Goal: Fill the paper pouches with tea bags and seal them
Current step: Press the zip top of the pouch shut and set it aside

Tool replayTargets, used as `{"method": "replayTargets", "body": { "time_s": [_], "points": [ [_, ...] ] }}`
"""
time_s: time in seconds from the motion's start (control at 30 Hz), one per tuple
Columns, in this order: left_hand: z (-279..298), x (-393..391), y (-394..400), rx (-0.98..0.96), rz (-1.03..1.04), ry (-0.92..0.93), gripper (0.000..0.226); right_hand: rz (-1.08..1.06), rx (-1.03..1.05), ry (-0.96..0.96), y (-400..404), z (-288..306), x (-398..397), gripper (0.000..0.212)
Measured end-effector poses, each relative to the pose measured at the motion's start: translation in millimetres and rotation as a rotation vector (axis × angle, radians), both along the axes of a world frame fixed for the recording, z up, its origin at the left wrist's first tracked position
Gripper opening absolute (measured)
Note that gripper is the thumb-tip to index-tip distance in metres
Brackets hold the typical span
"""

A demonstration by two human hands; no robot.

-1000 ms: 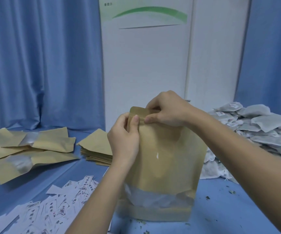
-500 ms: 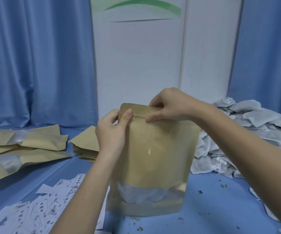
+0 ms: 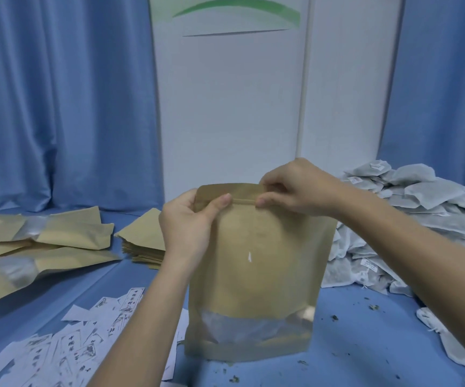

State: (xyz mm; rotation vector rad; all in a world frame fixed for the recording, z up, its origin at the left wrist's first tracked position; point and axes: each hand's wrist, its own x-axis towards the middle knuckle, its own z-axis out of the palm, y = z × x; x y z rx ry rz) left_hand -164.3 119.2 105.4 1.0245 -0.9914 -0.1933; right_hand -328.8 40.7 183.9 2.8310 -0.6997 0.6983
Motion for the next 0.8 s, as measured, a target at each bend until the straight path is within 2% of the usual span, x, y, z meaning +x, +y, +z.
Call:
{"method": "replayTargets", "body": {
  "time_s": [0.17, 0.3, 0.43, 0.63, 0.7, 0.8],
  "points": [
    [0, 13, 1, -0.049, 0.018, 0.050, 0.008, 0.040, -0.101, 0.002, -7, -5, -16, 0.028],
    [-2, 16, 2, -0.056, -0.002, 0.083, 0.009, 0.048, -0.098, -0.089, -10, -5, -27, 0.023],
    [-5, 24, 3, -0.081, -0.041, 0.127, 0.009, -0.006, -0.122, -0.111, -18, -8, -40, 0.027],
    [-6, 25, -3, -0.104, -0.102, 0.132, 0.010, -0.083, -0.175, -0.191, -33, -22, -45, 0.051],
    [-10, 30, -5, -0.083, -0.163, 0.118, 0.019, -0.081, -0.210, -0.263, -37, -27, -44, 0.059],
    [-30, 42, -9, 0.064, -0.325, 0.110, 0.046, -0.075, -0.129, -0.457, -45, -40, -37, 0.055]
  ]
}}
